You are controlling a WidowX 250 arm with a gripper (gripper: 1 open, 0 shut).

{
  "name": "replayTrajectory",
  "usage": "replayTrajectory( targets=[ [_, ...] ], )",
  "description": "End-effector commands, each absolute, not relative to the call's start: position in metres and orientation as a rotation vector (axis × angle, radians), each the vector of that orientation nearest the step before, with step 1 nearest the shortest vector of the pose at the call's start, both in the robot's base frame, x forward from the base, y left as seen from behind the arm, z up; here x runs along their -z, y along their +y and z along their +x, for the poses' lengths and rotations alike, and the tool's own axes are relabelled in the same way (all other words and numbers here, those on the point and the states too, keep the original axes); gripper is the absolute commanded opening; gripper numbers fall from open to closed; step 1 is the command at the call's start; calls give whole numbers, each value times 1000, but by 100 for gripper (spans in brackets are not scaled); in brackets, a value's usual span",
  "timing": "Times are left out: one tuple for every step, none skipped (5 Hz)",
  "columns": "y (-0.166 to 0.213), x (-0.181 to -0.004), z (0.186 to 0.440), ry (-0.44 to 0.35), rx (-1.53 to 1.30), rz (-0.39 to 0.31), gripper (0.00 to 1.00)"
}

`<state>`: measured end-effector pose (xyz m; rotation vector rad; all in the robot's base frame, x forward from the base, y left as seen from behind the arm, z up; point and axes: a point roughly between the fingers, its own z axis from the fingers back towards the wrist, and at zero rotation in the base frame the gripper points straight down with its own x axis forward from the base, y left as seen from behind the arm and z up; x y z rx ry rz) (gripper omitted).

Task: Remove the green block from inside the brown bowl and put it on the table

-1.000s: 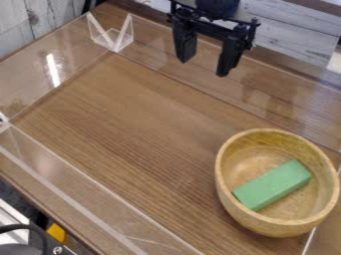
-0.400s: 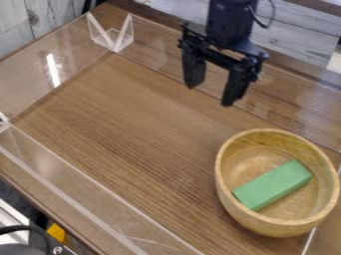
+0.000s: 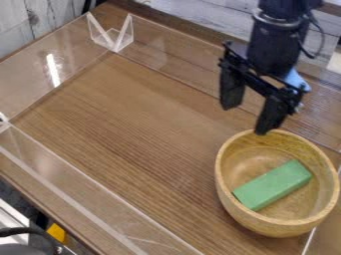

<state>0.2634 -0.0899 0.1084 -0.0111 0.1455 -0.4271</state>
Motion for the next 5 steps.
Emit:
replayTrajectory(
  targets=[
    [-106, -121, 256, 87, 508, -14, 100],
    [-115, -116, 251, 80, 564, -12, 100],
    [-121, -110, 247, 76, 608, -10, 100],
    [-124, -103, 246, 75, 618, -8, 100],
    [-127, -98, 246, 75, 621, -7, 100]
  ],
)
